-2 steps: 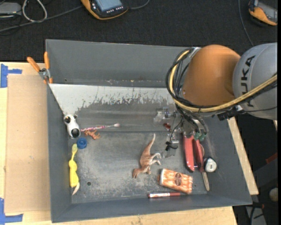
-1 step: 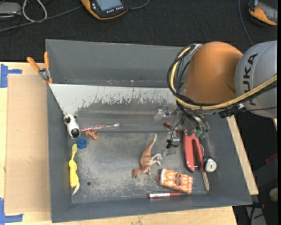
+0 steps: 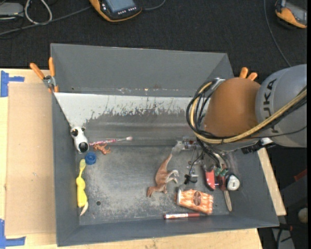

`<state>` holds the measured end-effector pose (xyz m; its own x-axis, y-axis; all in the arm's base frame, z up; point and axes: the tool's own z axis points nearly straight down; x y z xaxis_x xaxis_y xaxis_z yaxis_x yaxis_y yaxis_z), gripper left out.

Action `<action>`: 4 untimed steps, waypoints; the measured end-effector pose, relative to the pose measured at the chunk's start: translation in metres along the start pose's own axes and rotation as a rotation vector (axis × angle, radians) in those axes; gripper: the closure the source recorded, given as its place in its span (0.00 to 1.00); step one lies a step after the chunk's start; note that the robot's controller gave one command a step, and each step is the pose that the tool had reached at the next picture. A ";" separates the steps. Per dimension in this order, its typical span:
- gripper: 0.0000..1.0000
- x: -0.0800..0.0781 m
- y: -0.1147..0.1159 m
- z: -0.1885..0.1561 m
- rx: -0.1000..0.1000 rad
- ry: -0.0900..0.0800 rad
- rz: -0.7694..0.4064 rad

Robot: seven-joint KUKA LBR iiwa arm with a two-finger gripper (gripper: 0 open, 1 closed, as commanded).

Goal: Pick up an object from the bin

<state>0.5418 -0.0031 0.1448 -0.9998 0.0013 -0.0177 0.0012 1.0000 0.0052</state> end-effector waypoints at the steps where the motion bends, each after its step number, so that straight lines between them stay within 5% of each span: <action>1: 0.00 0.003 -0.006 0.038 0.000 0.001 -0.184; 2: 0.00 0.025 -0.037 0.075 -0.002 0.009 -0.330; 3: 1.00 0.015 -0.035 0.073 -0.002 0.000 -0.230; 4: 1.00 0.015 -0.035 0.073 -0.002 0.000 -0.229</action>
Offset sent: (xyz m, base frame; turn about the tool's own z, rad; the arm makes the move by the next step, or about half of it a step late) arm -0.0240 -0.0376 -0.0748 -0.3303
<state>0.5280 -0.0378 0.0711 -0.9739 -0.2261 -0.0182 -0.2262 0.9741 0.0030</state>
